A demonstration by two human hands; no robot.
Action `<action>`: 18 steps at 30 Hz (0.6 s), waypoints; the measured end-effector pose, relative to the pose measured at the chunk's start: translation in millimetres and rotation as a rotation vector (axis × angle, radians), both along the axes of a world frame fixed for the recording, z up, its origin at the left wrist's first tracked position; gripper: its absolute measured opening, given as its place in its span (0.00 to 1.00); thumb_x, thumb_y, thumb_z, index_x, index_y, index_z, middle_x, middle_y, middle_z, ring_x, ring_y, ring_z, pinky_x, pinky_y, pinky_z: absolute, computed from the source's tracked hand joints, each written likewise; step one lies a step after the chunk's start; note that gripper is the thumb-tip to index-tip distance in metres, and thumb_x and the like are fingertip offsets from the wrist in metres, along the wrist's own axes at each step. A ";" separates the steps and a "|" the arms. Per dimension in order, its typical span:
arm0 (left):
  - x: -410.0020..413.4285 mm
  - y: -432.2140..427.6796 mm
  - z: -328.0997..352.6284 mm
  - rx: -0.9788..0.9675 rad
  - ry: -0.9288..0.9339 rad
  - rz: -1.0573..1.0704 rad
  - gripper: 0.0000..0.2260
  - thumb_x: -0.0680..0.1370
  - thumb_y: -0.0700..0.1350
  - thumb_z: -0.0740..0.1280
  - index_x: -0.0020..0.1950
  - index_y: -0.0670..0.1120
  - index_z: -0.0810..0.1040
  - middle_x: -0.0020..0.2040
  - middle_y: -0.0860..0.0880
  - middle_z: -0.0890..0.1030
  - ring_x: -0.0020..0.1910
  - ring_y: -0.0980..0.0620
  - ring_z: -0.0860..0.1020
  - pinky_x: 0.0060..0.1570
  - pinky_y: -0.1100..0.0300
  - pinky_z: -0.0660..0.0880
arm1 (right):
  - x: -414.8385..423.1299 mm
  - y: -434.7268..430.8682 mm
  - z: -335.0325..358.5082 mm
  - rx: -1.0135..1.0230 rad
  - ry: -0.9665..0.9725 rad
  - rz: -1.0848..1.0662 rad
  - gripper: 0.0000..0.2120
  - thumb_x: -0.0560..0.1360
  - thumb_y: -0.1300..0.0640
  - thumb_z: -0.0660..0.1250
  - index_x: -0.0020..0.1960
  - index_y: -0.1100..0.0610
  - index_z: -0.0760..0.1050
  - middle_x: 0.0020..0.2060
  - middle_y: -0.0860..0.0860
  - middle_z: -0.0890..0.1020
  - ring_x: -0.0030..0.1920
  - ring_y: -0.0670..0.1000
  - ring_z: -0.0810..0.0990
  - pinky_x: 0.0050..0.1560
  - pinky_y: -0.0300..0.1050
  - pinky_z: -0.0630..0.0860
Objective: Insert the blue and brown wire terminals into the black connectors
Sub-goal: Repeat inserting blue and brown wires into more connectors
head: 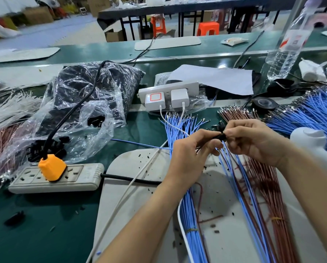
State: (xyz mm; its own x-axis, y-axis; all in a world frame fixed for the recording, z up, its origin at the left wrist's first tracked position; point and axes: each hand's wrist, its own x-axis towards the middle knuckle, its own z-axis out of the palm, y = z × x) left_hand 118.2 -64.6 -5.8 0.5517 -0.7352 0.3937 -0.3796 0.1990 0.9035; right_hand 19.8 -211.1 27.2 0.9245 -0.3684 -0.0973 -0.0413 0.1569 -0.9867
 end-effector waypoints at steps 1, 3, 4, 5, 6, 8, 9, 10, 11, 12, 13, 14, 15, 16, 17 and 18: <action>-0.4 0.2 0.1 -0.002 -0.007 0.001 0.08 0.76 0.39 0.68 0.55 0.39 0.80 0.41 0.45 0.84 0.35 0.56 0.80 0.43 0.66 0.76 | -0.2 -1.0 0.1 -0.007 0.003 0.007 0.05 0.66 0.61 0.67 0.32 0.58 0.76 0.24 0.53 0.75 0.24 0.46 0.74 0.26 0.34 0.72; -0.5 0.7 -0.5 -0.008 -0.009 -0.001 0.08 0.76 0.39 0.68 0.54 0.39 0.80 0.40 0.48 0.83 0.34 0.57 0.79 0.43 0.66 0.76 | -1.3 -2.9 0.3 -0.002 0.003 0.024 0.05 0.66 0.61 0.68 0.32 0.57 0.77 0.24 0.53 0.75 0.25 0.46 0.74 0.26 0.34 0.73; -0.8 1.0 -0.8 -0.005 -0.006 -0.006 0.08 0.76 0.39 0.69 0.55 0.39 0.80 0.39 0.49 0.82 0.34 0.58 0.79 0.43 0.66 0.77 | -1.7 -3.8 0.4 0.000 0.006 0.036 0.05 0.65 0.61 0.68 0.31 0.56 0.77 0.25 0.53 0.76 0.25 0.46 0.74 0.26 0.34 0.73; -0.9 1.0 -0.6 0.003 -0.003 -0.012 0.09 0.76 0.40 0.69 0.54 0.40 0.80 0.39 0.49 0.82 0.34 0.58 0.79 0.42 0.65 0.77 | -2.3 -4.4 0.5 -0.001 0.014 0.048 0.04 0.65 0.60 0.69 0.31 0.56 0.77 0.25 0.53 0.76 0.25 0.46 0.74 0.26 0.34 0.73; -1.2 1.0 -0.5 0.012 0.002 -0.019 0.09 0.76 0.40 0.69 0.54 0.40 0.80 0.39 0.49 0.82 0.33 0.59 0.78 0.42 0.65 0.77 | -2.7 -5.2 0.1 0.000 0.023 0.060 0.04 0.64 0.60 0.69 0.31 0.56 0.78 0.25 0.53 0.76 0.25 0.46 0.75 0.26 0.34 0.72; -1.6 0.9 -0.4 0.025 0.011 -0.030 0.08 0.76 0.40 0.69 0.54 0.40 0.80 0.38 0.49 0.82 0.33 0.60 0.78 0.42 0.66 0.76 | -3.5 -6.9 -1.6 0.016 0.039 0.084 0.04 0.64 0.58 0.70 0.30 0.55 0.78 0.25 0.53 0.76 0.25 0.46 0.75 0.25 0.34 0.72; -2.0 0.9 -0.3 0.031 0.011 -0.033 0.07 0.76 0.39 0.69 0.53 0.41 0.80 0.37 0.50 0.82 0.33 0.60 0.78 0.42 0.67 0.76 | -3.7 -7.5 -2.9 0.034 0.041 0.093 0.05 0.65 0.58 0.69 0.30 0.55 0.78 0.25 0.53 0.77 0.25 0.46 0.75 0.25 0.34 0.72; -2.2 1.0 -0.4 0.037 0.009 -0.036 0.07 0.76 0.39 0.69 0.53 0.41 0.80 0.37 0.50 0.82 0.33 0.60 0.78 0.42 0.67 0.75 | -4.0 -8.3 -4.6 0.057 0.042 0.099 0.06 0.66 0.59 0.68 0.30 0.55 0.78 0.25 0.54 0.77 0.25 0.46 0.75 0.25 0.34 0.73; -2.4 0.9 -0.9 0.041 0.005 -0.039 0.07 0.76 0.38 0.69 0.53 0.41 0.80 0.37 0.50 0.82 0.33 0.61 0.79 0.42 0.68 0.75 | -4.0 -9.3 -6.4 0.080 0.043 0.105 0.06 0.67 0.60 0.67 0.31 0.56 0.78 0.26 0.54 0.78 0.25 0.46 0.76 0.26 0.34 0.74; -2.1 0.9 -1.4 0.046 0.000 -0.041 0.07 0.76 0.38 0.69 0.53 0.41 0.80 0.37 0.50 0.82 0.33 0.61 0.79 0.42 0.68 0.75 | -4.4 -10.4 -8.0 0.097 0.044 0.112 0.07 0.67 0.61 0.67 0.31 0.57 0.78 0.27 0.55 0.78 0.25 0.47 0.76 0.26 0.35 0.74; -2.1 0.6 -1.8 0.052 -0.006 -0.045 0.07 0.75 0.37 0.69 0.53 0.40 0.81 0.38 0.49 0.82 0.33 0.60 0.79 0.42 0.69 0.75 | -4.7 -11.5 -9.1 0.109 0.047 0.121 0.06 0.68 0.61 0.67 0.32 0.57 0.78 0.27 0.56 0.79 0.26 0.47 0.77 0.26 0.35 0.74; -2.4 0.5 -1.8 0.056 -0.010 -0.049 0.07 0.75 0.37 0.69 0.53 0.40 0.81 0.38 0.49 0.82 0.33 0.60 0.79 0.42 0.69 0.76 | -5.1 -12.8 -10.1 0.116 0.048 0.131 0.06 0.68 0.61 0.67 0.32 0.57 0.78 0.28 0.56 0.80 0.27 0.48 0.78 0.27 0.35 0.75; -2.4 0.0 -1.8 0.058 -0.010 -0.052 0.07 0.75 0.37 0.69 0.53 0.40 0.81 0.38 0.49 0.82 0.34 0.59 0.80 0.42 0.68 0.76 | -5.8 -14.8 -11.1 0.121 0.049 0.143 0.06 0.68 0.62 0.67 0.32 0.57 0.79 0.29 0.57 0.80 0.27 0.48 0.78 0.27 0.35 0.75; -2.8 -0.1 -1.6 0.058 -0.006 -0.057 0.08 0.75 0.36 0.70 0.53 0.39 0.81 0.38 0.50 0.82 0.34 0.59 0.80 0.42 0.68 0.76 | -6.2 -16.4 -11.9 0.126 0.048 0.155 0.06 0.68 0.62 0.67 0.33 0.57 0.79 0.30 0.57 0.81 0.28 0.48 0.79 0.28 0.36 0.76; -2.7 -0.2 -1.4 0.055 0.000 -0.063 0.08 0.75 0.36 0.70 0.53 0.38 0.80 0.38 0.52 0.82 0.34 0.58 0.80 0.42 0.68 0.76 | -6.4 -17.4 -12.6 0.137 0.047 0.164 0.05 0.68 0.62 0.68 0.33 0.58 0.79 0.30 0.57 0.81 0.29 0.48 0.79 0.29 0.36 0.76; -2.7 -0.4 -1.4 0.050 0.004 -0.066 0.08 0.75 0.35 0.70 0.53 0.38 0.80 0.37 0.53 0.81 0.34 0.58 0.80 0.42 0.68 0.76 | -6.5 -17.9 -13.2 0.150 0.045 0.175 0.04 0.67 0.62 0.71 0.33 0.58 0.79 0.31 0.57 0.81 0.29 0.49 0.80 0.29 0.36 0.77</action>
State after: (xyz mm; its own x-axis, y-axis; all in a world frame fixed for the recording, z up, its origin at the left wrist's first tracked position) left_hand 115.5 -65.1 -7.3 0.5025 -0.7890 0.3535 -0.3636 0.1781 0.9144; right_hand 13.3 -229.0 13.9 0.9665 -0.1809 -0.1820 -0.1247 0.2887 -0.9493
